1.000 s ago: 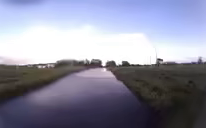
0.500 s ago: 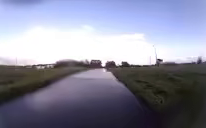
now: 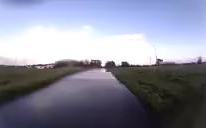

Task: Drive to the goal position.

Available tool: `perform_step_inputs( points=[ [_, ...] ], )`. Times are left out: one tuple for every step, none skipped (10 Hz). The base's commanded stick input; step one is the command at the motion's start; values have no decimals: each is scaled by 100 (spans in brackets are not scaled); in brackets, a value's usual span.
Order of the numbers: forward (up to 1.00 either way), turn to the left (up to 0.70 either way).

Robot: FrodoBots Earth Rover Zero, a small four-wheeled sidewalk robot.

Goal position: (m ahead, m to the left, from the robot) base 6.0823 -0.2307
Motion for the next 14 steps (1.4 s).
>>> perform_step_inputs(
  points=[
    [45, 0],
    [45, 0],
    [45, 0],
    [45, 0],
    [45, 0],
    [45, 0],
    [45, 0],
    [45, 0],
    [45, 0],
    [45, 0],
    [45, 0],
    [45, 0],
    [45, 0],
    [45, 0]
  ],
)
